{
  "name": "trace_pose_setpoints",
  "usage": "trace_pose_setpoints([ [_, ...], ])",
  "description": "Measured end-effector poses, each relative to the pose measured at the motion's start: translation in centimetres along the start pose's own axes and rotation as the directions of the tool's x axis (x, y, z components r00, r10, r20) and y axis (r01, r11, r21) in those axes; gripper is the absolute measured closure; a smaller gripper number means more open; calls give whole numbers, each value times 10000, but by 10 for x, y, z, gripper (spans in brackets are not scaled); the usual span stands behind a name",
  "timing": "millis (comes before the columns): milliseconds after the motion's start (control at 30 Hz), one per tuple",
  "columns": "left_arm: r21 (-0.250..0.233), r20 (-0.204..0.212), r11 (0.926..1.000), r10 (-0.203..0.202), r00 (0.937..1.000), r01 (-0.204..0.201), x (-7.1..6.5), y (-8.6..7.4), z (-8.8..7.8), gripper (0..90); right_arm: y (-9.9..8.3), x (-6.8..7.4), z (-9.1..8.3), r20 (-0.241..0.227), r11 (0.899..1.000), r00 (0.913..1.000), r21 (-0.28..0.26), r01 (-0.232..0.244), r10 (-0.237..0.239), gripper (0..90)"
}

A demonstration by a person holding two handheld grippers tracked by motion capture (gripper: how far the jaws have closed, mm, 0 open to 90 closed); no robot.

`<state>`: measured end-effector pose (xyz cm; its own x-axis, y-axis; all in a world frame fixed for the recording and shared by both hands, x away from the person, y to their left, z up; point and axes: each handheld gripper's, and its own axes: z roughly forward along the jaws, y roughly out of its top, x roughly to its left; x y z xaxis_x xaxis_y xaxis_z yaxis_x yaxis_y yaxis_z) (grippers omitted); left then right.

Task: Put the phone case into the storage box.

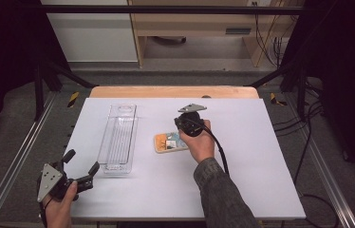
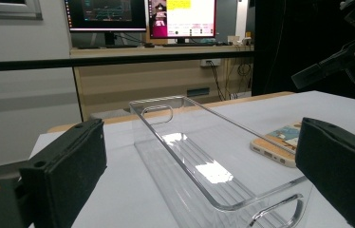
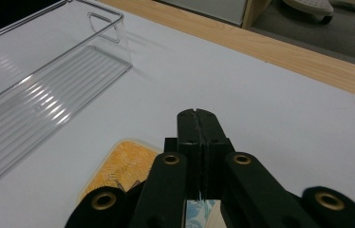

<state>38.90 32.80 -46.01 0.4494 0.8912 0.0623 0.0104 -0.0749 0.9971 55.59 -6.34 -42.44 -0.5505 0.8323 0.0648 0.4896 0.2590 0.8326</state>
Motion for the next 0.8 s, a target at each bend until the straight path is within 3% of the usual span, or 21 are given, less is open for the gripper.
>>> trace_pose_setpoints([
  [300,52,31,10000,21,10000,-21,-1,0,1,27,4,4,19,-261,9993,9997,368,44,-34,900],
  [600,27,93,10000,-83,9999,83,-1,-1,0,28,-4,6,45,-327,9976,9990,632,-280,301,900],
  [800,133,195,9999,63,9998,-65,-4,-1,3,28,-10,10,59,-351,9933,9987,1110,-321,362,900],
])
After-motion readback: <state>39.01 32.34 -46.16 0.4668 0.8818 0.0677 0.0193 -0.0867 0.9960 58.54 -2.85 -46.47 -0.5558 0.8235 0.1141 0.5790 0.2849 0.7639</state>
